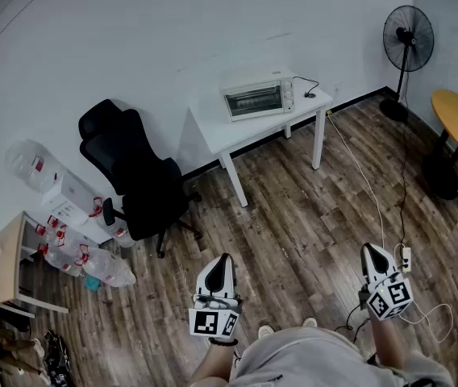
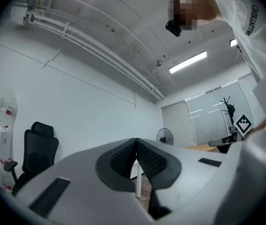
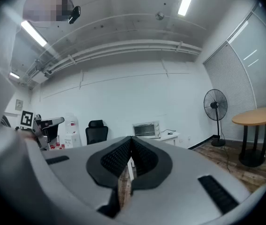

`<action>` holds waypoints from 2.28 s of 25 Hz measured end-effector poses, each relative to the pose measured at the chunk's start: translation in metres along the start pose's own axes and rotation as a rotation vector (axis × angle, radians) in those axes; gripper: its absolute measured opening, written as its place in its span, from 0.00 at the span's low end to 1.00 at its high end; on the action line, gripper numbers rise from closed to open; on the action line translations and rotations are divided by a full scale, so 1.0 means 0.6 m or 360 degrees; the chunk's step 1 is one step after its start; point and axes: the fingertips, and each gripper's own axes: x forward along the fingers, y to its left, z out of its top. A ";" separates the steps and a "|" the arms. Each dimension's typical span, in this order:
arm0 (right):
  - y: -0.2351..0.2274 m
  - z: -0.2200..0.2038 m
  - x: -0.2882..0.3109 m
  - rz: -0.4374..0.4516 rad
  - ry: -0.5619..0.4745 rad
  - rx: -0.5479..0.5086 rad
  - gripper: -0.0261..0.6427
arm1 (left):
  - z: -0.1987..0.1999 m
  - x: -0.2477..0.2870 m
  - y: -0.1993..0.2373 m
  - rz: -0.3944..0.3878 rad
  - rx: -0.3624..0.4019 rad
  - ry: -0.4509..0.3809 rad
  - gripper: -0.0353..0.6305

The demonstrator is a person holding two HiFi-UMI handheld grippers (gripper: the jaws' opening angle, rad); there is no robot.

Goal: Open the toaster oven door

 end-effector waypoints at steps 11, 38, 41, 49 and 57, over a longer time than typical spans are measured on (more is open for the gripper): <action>-0.001 0.003 0.011 0.0071 -0.0024 0.0041 0.07 | -0.012 0.009 -0.014 -0.0018 -0.0025 0.0034 0.06; -0.114 -0.024 0.122 0.0105 0.0025 0.0169 0.07 | -0.093 0.155 -0.037 0.0008 -0.0058 0.0176 0.06; -0.111 -0.010 0.172 0.0075 0.0015 0.0147 0.07 | -0.108 0.202 0.001 -0.0024 -0.0094 0.0155 0.06; -0.083 0.027 0.332 0.0012 0.0012 0.0058 0.07 | -0.141 0.315 0.124 -0.0109 -0.0186 0.0115 0.06; -0.040 0.022 0.446 -0.0027 0.0035 0.0035 0.07 | -0.184 0.376 0.203 -0.0214 -0.0290 0.0144 0.06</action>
